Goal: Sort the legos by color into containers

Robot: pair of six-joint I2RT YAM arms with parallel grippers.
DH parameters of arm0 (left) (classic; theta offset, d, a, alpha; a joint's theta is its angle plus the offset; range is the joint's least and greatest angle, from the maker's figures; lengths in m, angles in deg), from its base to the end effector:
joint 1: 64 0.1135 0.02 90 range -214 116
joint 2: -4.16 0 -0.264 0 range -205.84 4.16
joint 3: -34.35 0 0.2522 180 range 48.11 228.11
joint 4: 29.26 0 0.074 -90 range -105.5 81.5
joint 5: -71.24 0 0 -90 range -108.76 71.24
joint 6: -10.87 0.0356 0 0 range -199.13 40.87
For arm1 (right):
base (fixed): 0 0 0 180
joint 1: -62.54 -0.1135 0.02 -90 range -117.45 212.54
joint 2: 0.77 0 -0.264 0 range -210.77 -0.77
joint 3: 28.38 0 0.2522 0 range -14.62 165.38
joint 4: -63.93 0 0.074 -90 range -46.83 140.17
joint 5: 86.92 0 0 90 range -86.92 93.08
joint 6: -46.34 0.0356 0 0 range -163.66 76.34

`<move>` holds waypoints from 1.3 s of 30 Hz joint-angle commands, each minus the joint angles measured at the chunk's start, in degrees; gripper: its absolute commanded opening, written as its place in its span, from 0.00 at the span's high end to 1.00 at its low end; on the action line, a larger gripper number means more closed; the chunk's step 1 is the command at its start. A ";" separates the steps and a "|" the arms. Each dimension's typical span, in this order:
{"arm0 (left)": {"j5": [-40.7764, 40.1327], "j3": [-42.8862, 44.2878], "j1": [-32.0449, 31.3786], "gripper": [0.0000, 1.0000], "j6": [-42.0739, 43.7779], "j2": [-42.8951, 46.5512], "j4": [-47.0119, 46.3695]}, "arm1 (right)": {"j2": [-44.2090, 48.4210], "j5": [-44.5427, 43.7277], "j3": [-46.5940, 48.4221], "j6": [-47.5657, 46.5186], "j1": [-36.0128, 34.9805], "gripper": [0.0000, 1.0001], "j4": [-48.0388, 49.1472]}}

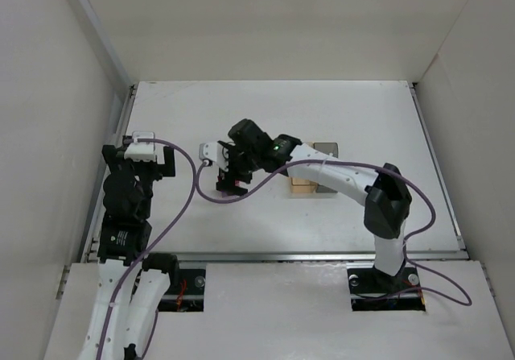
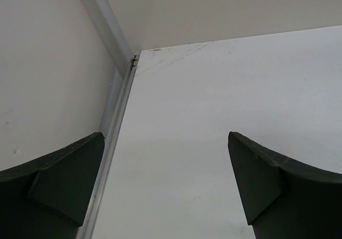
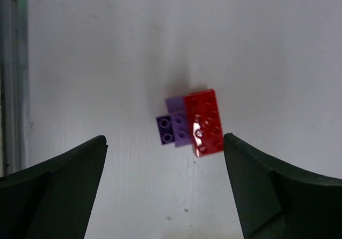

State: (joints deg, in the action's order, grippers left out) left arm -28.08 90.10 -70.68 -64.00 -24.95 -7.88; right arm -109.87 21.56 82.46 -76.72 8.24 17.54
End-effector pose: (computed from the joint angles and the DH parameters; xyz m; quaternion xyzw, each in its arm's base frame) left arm 0.1233 -0.0086 0.3650 0.0681 0.6709 0.1089 0.7303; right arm 0.2448 0.3600 0.2949 -0.6737 0.6159 0.2157 0.3467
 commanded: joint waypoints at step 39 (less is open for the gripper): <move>5.54 1.51 -0.27 0.00 -5.04 0.27 3.72 | -13.07 -4.94 7.86 6.42 -1.42 0.98 9.33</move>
State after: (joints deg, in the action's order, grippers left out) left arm -24.58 90.26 -70.68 -70.60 -25.89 -2.38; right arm -124.01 15.57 87.44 -72.35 6.71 25.08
